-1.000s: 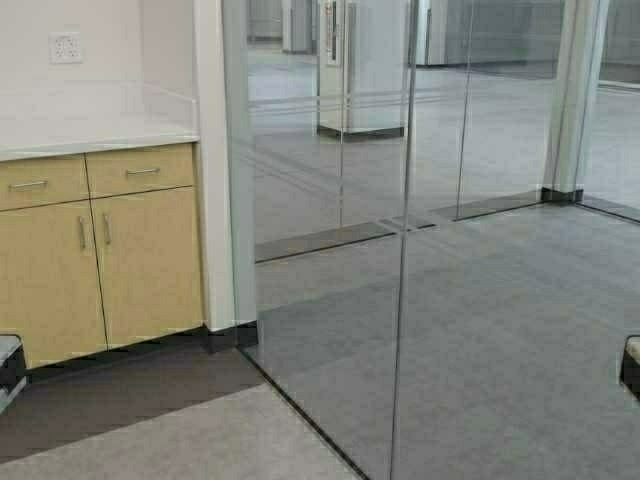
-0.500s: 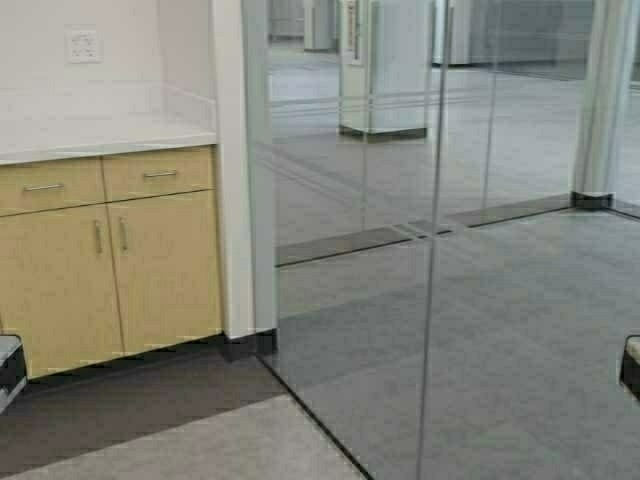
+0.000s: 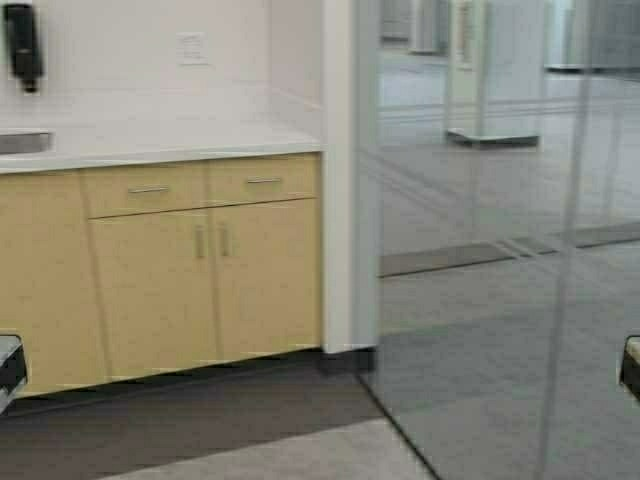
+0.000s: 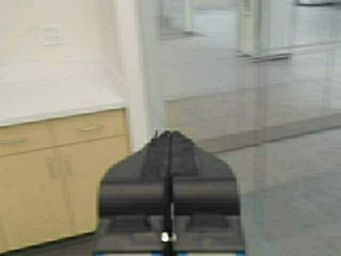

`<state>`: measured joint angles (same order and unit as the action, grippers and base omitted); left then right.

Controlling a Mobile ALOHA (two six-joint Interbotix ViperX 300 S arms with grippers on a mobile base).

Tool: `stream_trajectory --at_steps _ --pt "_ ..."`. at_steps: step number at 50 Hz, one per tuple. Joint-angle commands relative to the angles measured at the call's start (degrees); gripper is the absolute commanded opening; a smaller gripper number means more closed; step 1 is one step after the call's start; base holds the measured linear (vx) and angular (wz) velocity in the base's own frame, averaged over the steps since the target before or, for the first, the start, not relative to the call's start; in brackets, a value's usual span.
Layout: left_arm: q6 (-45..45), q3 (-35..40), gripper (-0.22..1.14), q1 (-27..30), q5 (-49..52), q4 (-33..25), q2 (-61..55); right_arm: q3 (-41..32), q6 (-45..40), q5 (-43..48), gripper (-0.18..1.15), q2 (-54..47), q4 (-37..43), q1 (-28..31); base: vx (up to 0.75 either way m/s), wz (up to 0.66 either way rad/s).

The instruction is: Get the cloth and wipe up the spill under the wine glass

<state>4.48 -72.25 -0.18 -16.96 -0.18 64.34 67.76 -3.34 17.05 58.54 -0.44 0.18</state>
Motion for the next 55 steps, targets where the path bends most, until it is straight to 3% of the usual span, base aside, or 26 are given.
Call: stream_trajectory --at_steps 1,36,55 --pt "0.2 0.4 0.02 0.0 -0.4 -0.1 -0.5 -1.1 0.0 0.6 0.06 -0.3 -0.1 0.1 0.27 0.52" --pt "1.5 1.1 0.02 0.0 -3.6 -0.1 -6.4 -0.8 0.8 0.6 0.06 -0.2 -0.3 0.0 0.28 0.46" --pt "4.6 2.0 0.02 0.0 -6.7 2.7 -11.1 1.8 2.7 -0.5 0.06 2.6 -0.1 -1.7 0.31 0.35"
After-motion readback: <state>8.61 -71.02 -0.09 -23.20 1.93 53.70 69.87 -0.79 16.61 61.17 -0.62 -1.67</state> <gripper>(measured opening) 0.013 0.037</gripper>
